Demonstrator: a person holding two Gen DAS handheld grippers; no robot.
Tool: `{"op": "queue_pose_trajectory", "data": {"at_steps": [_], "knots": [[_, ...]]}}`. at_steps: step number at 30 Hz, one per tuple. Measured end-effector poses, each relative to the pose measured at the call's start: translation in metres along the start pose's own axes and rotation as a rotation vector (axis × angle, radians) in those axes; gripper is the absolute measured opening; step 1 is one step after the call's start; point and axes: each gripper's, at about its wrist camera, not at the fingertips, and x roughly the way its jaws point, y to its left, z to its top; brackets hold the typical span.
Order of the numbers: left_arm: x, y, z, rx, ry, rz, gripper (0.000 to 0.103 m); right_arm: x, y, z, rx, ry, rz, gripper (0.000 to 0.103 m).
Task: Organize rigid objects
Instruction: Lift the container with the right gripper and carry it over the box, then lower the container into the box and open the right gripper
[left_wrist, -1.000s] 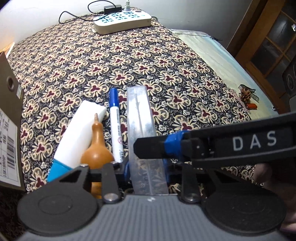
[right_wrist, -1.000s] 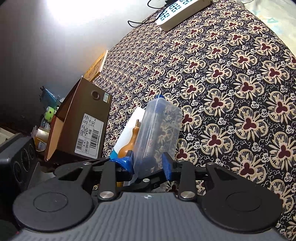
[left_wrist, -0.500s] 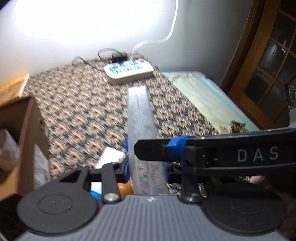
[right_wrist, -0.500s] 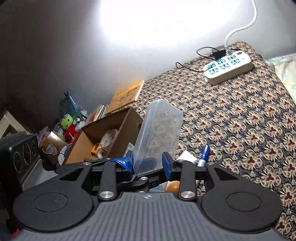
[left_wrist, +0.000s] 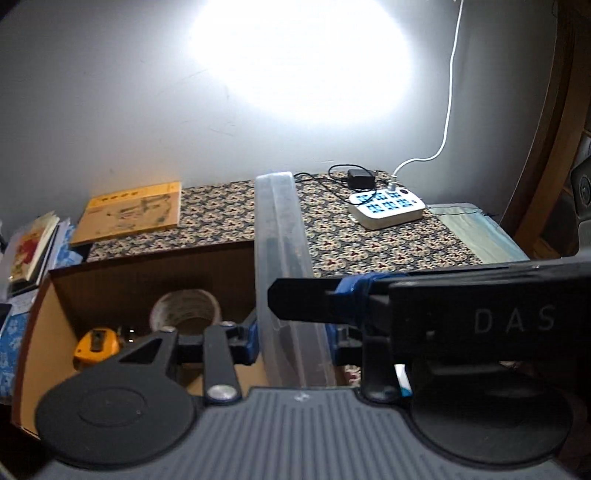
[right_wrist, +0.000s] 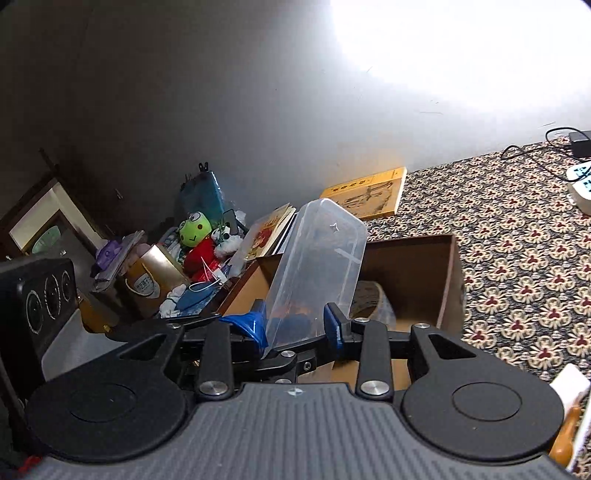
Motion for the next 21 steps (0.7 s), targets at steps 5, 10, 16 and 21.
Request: {"op": "queue_pose_trajectory", "data": {"at_steps": [5,10,16,21], "knots": [[0.007,0.051,-0.011,0.027,0.065,-0.013,0.026,0.034,0.015,-0.016,0.058,0.018,-0.026,0.018],[0.020,0.075,-0.027,0.114,0.121,-0.037,0.025,0.055,0.021,-0.030,0.097,0.024,-0.098,0.018],[0.040,0.085,-0.040,0.201,0.180,-0.066,0.025,0.072,0.012,-0.041,0.263,0.059,-0.142,0.018],[0.050,0.086,-0.047,0.258,0.211,-0.111,0.026,0.077,0.008,-0.042,0.353,0.077,-0.169,0.018]]}}
